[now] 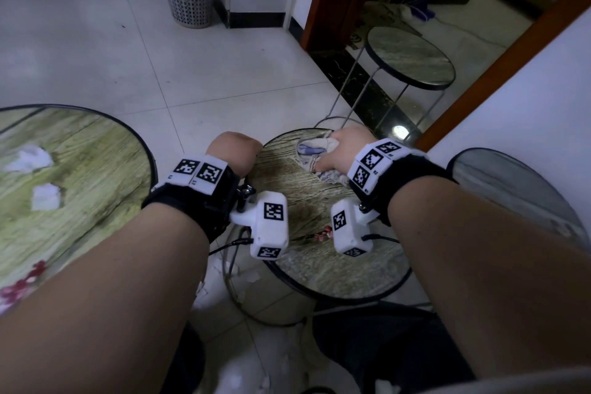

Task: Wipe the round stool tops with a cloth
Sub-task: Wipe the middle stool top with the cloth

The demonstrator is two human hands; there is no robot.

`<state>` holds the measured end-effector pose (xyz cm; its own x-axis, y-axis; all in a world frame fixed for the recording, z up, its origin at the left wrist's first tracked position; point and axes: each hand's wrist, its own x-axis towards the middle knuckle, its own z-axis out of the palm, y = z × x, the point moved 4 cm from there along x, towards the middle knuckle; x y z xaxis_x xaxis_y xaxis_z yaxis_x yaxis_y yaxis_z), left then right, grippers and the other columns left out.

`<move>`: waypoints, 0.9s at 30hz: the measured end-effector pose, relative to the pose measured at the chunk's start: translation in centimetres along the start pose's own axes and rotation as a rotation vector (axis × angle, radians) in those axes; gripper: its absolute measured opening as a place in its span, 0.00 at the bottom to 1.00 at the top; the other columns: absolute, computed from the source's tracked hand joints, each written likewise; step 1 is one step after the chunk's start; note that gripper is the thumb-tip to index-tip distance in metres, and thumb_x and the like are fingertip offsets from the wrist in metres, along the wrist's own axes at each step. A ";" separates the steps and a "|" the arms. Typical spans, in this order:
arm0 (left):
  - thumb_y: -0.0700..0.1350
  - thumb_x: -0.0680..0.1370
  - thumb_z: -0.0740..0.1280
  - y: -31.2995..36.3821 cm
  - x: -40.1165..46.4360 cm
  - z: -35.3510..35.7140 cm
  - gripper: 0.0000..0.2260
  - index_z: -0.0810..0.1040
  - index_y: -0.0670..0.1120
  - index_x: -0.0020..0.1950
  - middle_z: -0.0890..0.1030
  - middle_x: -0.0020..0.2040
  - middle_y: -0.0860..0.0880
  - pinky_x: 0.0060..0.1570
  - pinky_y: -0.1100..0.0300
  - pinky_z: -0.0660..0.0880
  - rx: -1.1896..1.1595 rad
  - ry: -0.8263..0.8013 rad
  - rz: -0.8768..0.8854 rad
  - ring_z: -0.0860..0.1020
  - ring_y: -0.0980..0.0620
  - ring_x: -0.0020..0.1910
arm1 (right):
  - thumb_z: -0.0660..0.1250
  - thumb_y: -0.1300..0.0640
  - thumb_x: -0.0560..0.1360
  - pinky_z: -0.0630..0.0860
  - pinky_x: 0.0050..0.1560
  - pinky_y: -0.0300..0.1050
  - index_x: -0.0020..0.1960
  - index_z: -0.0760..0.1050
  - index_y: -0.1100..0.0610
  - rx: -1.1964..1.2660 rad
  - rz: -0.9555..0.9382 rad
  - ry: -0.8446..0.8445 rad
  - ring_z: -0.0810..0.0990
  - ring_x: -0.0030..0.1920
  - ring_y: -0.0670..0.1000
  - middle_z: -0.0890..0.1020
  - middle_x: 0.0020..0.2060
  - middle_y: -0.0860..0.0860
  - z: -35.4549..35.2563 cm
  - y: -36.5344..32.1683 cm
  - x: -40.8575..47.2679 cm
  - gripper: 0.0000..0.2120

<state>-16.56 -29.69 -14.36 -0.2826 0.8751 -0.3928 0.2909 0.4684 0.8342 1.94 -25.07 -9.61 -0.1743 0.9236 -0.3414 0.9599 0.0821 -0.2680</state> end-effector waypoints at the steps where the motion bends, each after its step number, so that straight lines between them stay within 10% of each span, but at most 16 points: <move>1: 0.43 0.77 0.63 0.0 -0.2 0.0 0.12 0.79 0.40 0.57 0.79 0.59 0.39 0.59 0.47 0.75 0.012 0.000 0.002 0.77 0.45 0.50 | 0.73 0.53 0.66 0.78 0.44 0.46 0.47 0.80 0.61 0.001 0.002 0.003 0.81 0.44 0.55 0.81 0.40 0.55 0.1 0.0 -0.4 0.14; 18: 0.43 0.76 0.64 -1.6 -3.3 -0.2 0.14 0.76 0.48 0.61 0.80 0.57 0.47 0.43 0.62 0.70 0.304 0.123 0.077 0.78 0.48 0.46 | 0.73 0.55 0.67 0.74 0.40 0.42 0.49 0.79 0.60 0.096 0.057 0.008 0.80 0.45 0.55 0.81 0.44 0.55 1.6 1.2 -5.7 0.14; 27: 0.46 0.78 0.63 -1.5 -5.9 -0.2 0.13 0.77 0.42 0.59 0.79 0.59 0.40 0.50 0.57 0.72 0.434 0.124 0.082 0.77 0.41 0.56 | 0.73 0.55 0.67 0.69 0.31 0.38 0.50 0.79 0.62 0.130 0.089 0.002 0.75 0.35 0.52 0.78 0.37 0.53 2.5 2.0 -8.4 0.15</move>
<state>-15.52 -35.58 -13.25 -0.3421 0.9027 -0.2608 0.6652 0.4287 0.6113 4.77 -33.57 -9.55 -0.0895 0.9259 -0.3670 0.9349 -0.0490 -0.3515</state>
